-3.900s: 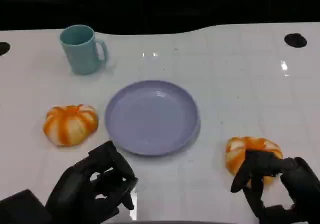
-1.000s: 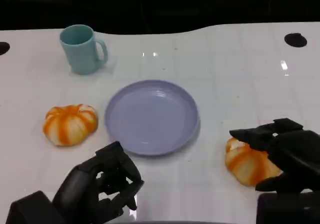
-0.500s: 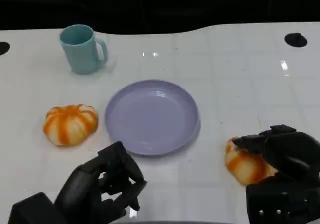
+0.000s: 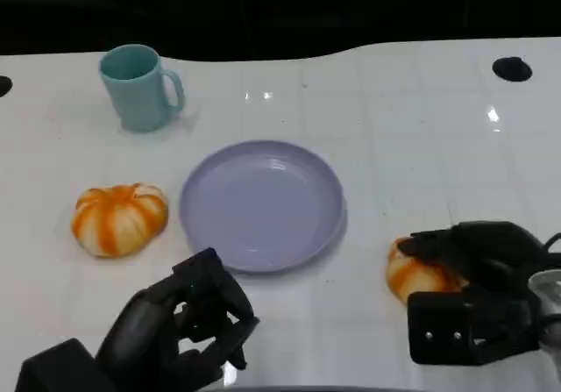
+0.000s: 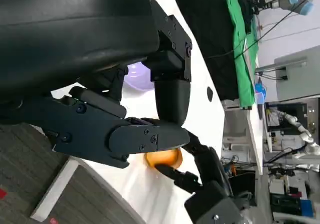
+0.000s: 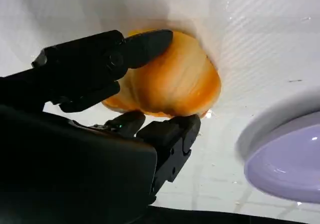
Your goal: Grasp the bread from the table and place it into the plate.
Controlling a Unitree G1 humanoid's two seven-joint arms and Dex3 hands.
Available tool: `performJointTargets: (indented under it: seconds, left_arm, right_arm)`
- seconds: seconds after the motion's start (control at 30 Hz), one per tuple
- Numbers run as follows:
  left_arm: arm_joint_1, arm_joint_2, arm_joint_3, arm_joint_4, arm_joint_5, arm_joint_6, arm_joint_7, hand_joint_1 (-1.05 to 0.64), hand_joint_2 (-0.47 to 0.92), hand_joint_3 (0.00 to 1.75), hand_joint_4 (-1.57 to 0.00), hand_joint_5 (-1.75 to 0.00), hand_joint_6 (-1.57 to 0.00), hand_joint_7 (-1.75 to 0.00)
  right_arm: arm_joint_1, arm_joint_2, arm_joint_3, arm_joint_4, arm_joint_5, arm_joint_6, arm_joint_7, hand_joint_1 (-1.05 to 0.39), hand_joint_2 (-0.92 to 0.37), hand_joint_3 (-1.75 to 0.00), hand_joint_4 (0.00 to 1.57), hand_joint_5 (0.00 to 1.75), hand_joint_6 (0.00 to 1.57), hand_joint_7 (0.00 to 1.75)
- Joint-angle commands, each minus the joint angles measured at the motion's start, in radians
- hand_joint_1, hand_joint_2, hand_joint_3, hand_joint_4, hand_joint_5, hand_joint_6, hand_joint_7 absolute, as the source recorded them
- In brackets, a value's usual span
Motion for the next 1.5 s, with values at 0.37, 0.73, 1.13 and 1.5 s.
performJointTargets:
  seconds: [0.37,0.73,1.13,1.5]
  left_arm:
    - [0.012,0.010,0.000,-0.015,0.005,-0.004,0.011,-0.56,0.92,0.42,-0.67,-1.75,-0.47,-1.68]
    - [0.016,0.010,-0.001,-0.024,0.005,0.007,0.016,-0.56,0.92,0.42,-0.66,-1.75,-0.47,-1.69]
    - [0.024,0.015,-0.003,-0.036,0.006,0.015,0.015,-0.54,0.92,0.44,-0.65,-1.75,-0.45,-1.68]
    - [0.027,0.012,-0.008,-0.035,0.008,0.016,0.019,-0.53,0.92,0.44,-0.64,-1.75,-0.44,-1.69]
  right_arm:
    - [-0.122,0.039,0.046,0.272,0.013,-0.091,-0.259,-0.23,-0.92,-0.16,0.83,1.51,1.21,0.28]
    - [-0.170,0.052,0.056,0.377,0.020,-0.169,-0.458,-0.25,-0.92,-0.24,0.79,1.75,0.69,1.39]
    - [-0.146,0.025,0.002,0.261,0.068,-0.235,-0.526,-0.20,-0.90,-0.15,0.88,1.75,0.83,1.27]
    - [-0.212,0.090,-0.022,0.129,0.129,-0.264,-0.461,-0.16,-0.34,-1.29,0.96,1.75,0.72,1.75]
